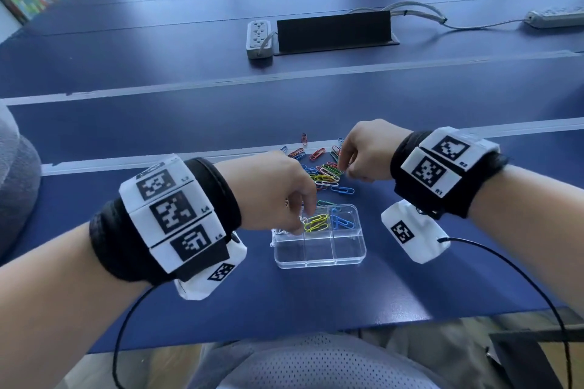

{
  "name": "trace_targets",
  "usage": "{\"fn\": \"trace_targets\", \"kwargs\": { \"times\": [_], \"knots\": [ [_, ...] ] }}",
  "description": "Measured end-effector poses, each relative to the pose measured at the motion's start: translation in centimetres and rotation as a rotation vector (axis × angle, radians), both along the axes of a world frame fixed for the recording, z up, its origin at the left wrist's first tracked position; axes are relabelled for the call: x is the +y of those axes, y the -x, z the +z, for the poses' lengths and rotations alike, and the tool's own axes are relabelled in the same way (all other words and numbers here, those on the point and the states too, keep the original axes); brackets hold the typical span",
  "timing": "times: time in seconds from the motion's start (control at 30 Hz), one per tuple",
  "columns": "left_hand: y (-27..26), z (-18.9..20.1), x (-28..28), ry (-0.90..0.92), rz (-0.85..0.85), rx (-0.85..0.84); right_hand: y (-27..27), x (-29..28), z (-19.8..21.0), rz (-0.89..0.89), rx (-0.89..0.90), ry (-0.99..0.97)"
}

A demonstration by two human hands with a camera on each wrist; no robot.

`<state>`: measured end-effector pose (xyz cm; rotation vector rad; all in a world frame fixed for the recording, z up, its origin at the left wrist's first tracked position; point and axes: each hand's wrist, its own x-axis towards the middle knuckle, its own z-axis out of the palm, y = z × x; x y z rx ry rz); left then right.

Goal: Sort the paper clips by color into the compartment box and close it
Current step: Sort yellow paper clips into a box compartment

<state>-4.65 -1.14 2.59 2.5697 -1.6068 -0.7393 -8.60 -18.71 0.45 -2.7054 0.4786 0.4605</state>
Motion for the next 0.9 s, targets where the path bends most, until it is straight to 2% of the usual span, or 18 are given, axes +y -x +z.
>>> {"fn": "trace_targets", "kwargs": {
  "times": [0.2, 0.33, 0.7, 0.9],
  "knots": [
    [-0.9, 0.4, -0.6, 0.133, 0.035, -0.052, -0.6, 1.0, -0.3, 0.115, -0.112, 0.017],
    [-1.7, -0.4, -2.0, 0.166, 0.067, -0.118, -1.2, 1.2, -0.8, 0.155, -0.094, 0.054],
    [-2.5, -2.5, -6.0, -0.004, 0.052, -0.215, -1.2, 0.2, -1.4, 0.135, -0.06, 0.049],
    [-2.7, -2.9, -6.2, -0.003, 0.051, -0.212, -1.0, -0.2, -1.7, 0.142, -0.064, 0.078]
  ]
}}
